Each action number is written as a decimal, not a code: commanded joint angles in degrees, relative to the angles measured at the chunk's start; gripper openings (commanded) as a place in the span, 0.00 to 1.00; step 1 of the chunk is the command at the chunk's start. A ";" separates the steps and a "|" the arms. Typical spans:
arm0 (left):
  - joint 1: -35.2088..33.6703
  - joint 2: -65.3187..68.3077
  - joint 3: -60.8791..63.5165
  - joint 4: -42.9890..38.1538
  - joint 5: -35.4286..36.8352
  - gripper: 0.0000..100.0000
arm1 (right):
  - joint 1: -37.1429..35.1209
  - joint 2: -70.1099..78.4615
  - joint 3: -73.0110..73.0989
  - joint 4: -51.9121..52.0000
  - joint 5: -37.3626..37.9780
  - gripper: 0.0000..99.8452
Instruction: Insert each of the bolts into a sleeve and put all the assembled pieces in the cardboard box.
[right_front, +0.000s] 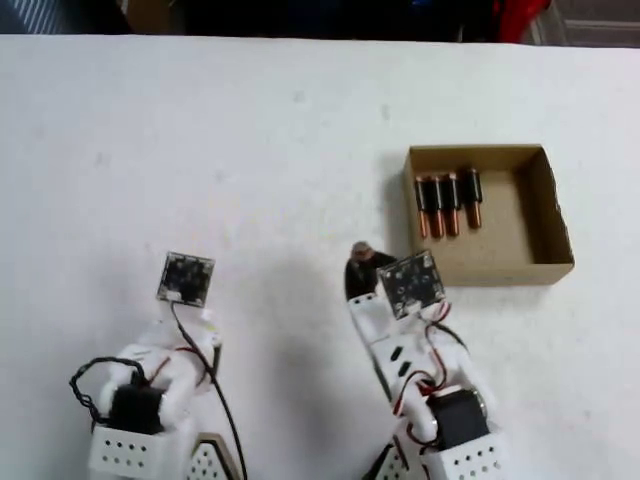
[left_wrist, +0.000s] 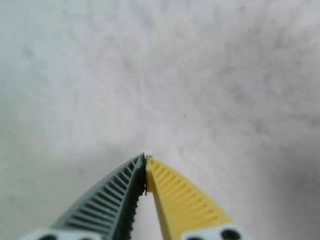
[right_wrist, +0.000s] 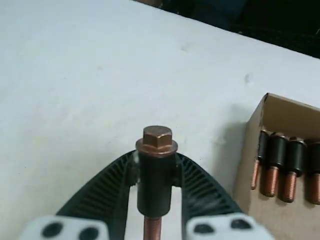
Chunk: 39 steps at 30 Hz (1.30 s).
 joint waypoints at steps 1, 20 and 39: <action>0.40 0.13 0.35 0.44 0.09 0.02 | 1.98 -0.13 -8.18 1.71 4.92 0.02; 0.40 0.13 0.35 0.44 0.09 0.02 | 18.24 38.46 -37.89 8.31 11.69 0.02; 0.40 0.13 0.35 0.44 0.09 0.02 | 30.20 102.02 -77.89 -1.45 11.78 0.02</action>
